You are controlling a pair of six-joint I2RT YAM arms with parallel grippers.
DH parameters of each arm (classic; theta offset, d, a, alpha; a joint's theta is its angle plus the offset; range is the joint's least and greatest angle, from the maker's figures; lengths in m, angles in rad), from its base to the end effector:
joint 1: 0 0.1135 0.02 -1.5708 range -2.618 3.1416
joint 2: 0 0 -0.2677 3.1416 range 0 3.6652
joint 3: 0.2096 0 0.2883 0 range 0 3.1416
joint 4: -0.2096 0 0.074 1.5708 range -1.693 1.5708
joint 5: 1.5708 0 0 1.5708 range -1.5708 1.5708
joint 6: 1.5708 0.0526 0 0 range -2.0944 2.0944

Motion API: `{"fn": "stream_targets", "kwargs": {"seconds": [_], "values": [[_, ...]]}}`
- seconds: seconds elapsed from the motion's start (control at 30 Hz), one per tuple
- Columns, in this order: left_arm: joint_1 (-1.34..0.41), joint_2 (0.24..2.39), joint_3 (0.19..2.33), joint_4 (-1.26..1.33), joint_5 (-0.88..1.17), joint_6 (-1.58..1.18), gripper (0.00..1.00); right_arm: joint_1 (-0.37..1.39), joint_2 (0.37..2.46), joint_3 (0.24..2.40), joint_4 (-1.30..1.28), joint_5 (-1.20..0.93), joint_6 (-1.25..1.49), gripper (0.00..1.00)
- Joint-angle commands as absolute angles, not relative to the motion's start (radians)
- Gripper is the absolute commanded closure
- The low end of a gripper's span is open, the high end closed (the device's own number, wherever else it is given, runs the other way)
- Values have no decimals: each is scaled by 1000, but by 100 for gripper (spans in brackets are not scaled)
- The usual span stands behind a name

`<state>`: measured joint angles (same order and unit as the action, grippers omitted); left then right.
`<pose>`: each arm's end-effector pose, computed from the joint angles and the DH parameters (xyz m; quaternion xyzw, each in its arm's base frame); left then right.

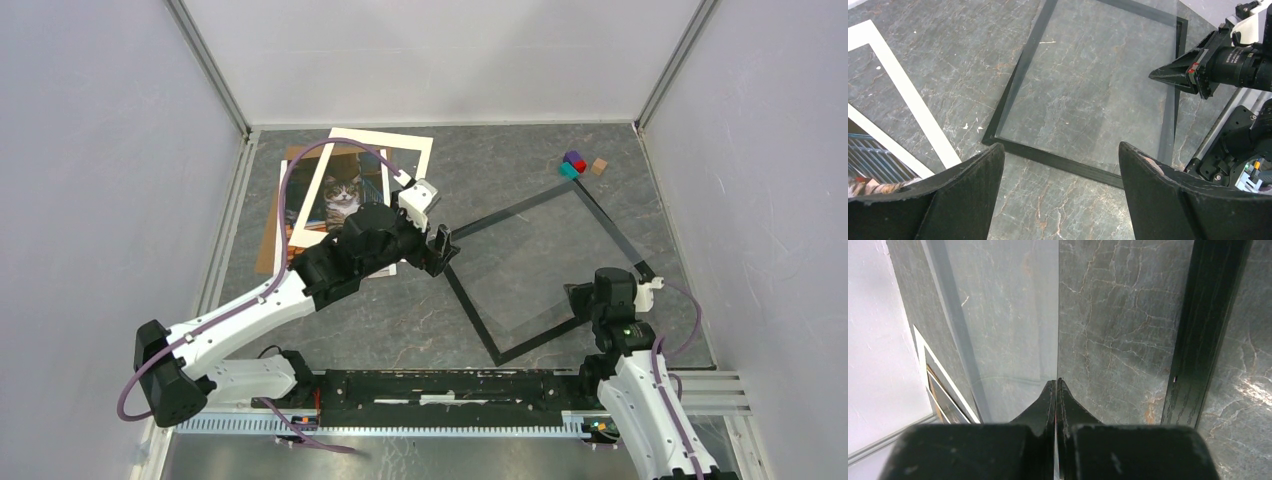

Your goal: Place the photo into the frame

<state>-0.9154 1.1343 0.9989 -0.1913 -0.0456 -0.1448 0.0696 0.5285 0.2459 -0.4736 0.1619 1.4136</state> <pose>0.1934 -0.2476 0.3369 0.2931 0.7579 -0.2786 0.5120 0.1681 0.0032 0.1411 0.5948 0.6963 0.2119 0.3413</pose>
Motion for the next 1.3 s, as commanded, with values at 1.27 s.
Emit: {"fn": "stream_targets", "kwargs": {"seconds": [1.27], "values": [[-906, 1069, 965, -132, 56, -250, 10, 189, 558, 292, -614, 258, 1613, 100]]}}
